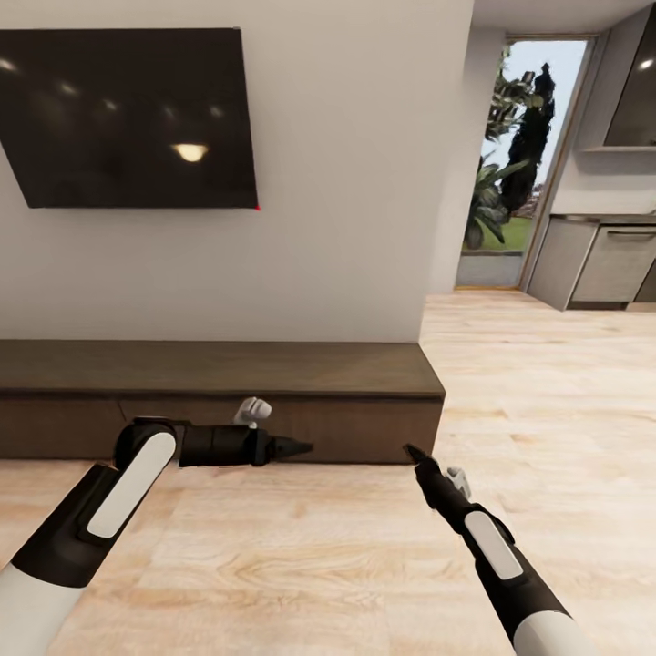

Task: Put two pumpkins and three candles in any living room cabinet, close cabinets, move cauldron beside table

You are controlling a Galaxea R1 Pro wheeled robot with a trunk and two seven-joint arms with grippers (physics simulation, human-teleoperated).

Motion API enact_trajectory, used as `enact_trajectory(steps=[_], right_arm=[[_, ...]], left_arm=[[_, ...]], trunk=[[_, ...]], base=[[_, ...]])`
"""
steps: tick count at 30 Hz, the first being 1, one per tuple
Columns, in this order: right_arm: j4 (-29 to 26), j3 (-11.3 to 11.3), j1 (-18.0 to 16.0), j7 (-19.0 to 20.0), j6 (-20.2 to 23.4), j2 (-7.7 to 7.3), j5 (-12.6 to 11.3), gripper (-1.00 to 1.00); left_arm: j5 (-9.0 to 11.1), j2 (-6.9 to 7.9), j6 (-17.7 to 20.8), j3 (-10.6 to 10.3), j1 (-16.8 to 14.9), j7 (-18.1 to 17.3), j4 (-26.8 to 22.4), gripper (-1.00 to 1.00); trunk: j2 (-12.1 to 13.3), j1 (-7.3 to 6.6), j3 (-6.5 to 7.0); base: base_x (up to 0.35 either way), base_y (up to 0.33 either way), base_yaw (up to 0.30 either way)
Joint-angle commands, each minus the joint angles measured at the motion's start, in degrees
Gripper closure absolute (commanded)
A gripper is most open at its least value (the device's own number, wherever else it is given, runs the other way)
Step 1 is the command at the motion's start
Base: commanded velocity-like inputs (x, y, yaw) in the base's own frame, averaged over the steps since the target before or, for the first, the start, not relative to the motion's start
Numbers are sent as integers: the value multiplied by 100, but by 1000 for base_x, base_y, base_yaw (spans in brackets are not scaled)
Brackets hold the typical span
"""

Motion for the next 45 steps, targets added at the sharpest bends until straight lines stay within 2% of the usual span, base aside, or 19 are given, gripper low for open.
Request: enact_trajectory(steps=[1, 4, 10, 24, 27, 31, 34, 39, 45], right_arm=[[22, -28, -2, 34, 9, -8, -47, -100], [74, -85, 5, 94, -51, -35, -67, -100], [125, -378, 9, 143, -88, -31, -48, -100], [139, -433, 9, 174, -51, -29, -91, -100], [140, -434, 9, 376, -39, -39, -89, -100], [140, -438, 26, 924, -36, -48, -74, -100], [145, -442, 29, 1035, -37, -51, -73, -100], [357, -851, 36, 1227, -4, -65, -50, -100], [411, -983, 40, 1239, 4, -85, -49, -100]], left_arm=[[-29, 3, 9, -11, -5, -42, 1, -100], [-30, 4, 9, -37, -6, -58, 0, -100], [-30, 12, 9, -53, -7, -67, 3, -100], [-30, 5, 9, -106, -7, -69, -3, -100], [-30, 5, 9, -211, -7, -69, -3, -100], [-30, -7, 9, -277, -7, -63, -4, -100], [-29, -9, 9, -289, -7, -62, -4, -100], [-24, 2, 9, -300, -7, -66, -4, -100], [-23, 4, 9, -304, -7, -62, -4, -100]], trunk=[[-2, 2, -6], [-2, 2, -6], [-2, 2, -6], [-2, 2, -6], [-2, 2, -6], [-2, 2, -6], [-2, 2, -6], [-2, 2, -6], [-2, 2, -6]], base=[[332, 0, 0], [335, 0, 0], [337, 0, 0], [283, 0, 0], [56, 0, 0], [25, 0, 0], [10, 0, 0], [4, 0, 0], [125, 0, 0]])
